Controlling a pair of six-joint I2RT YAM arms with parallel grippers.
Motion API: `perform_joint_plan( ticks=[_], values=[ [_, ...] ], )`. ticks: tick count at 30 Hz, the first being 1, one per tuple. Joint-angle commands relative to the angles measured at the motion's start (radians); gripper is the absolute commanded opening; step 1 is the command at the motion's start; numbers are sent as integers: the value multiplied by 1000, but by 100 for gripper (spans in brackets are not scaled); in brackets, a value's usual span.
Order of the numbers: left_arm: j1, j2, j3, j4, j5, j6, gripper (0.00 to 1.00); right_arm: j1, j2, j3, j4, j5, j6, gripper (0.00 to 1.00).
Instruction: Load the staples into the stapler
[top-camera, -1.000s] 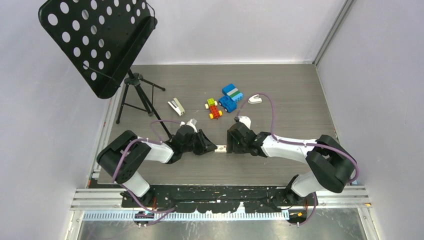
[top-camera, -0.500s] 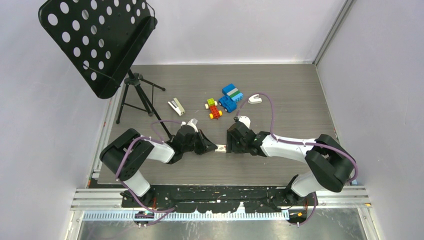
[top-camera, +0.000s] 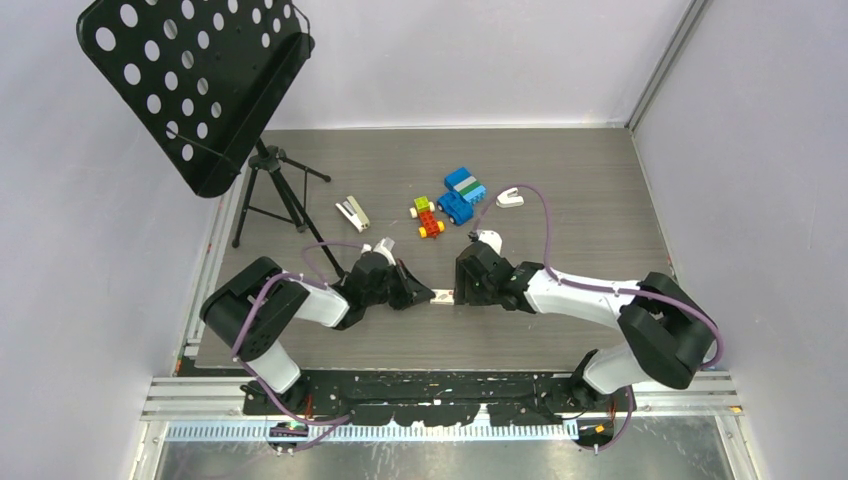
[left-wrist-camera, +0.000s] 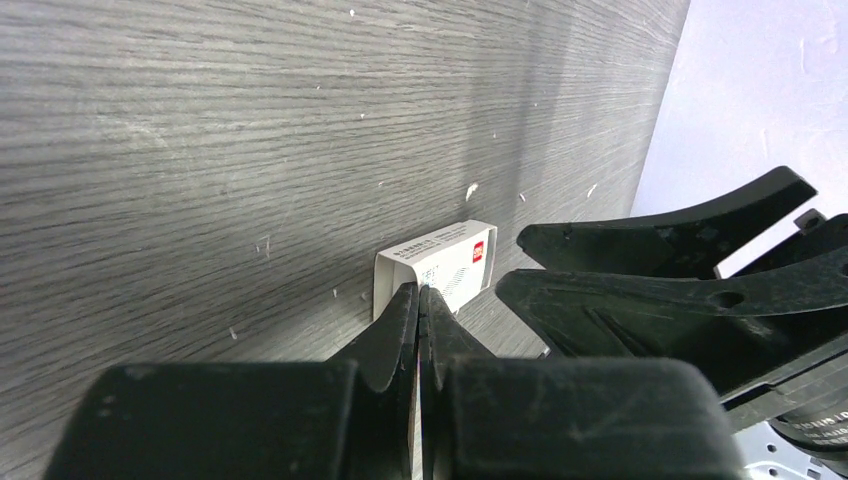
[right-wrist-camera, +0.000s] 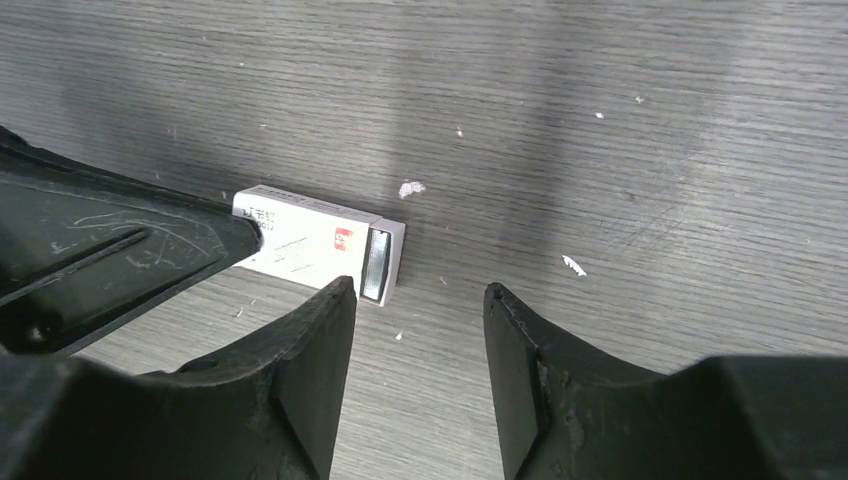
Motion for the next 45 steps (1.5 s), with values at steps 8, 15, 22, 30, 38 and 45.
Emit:
perform_joint_plan(
  ticks=[8, 15, 22, 30, 38, 45],
  values=[
    [-5, 0, -41, 57, -8, 24, 0, 0, -162, -11, 20, -37, -160, 53],
    [19, -66, -49, -53, -18, 85, 0, 0, -328, -89, 116, -92, -377, 57],
    [70, -159, -48, -197, -11, 157, 0, 0, -374, -163, 220, -326, -700, 63],
    [140, -214, -52, -303, 44, 239, 0, 2, -212, -167, 371, -456, -887, 62],
    [173, -169, -89, -220, 114, 236, 0, 2, -45, -163, 513, -480, -985, 62],
    [203, -155, -111, -174, 151, 228, 15, 2, 22, -179, 585, -505, -1021, 62]
  ],
)
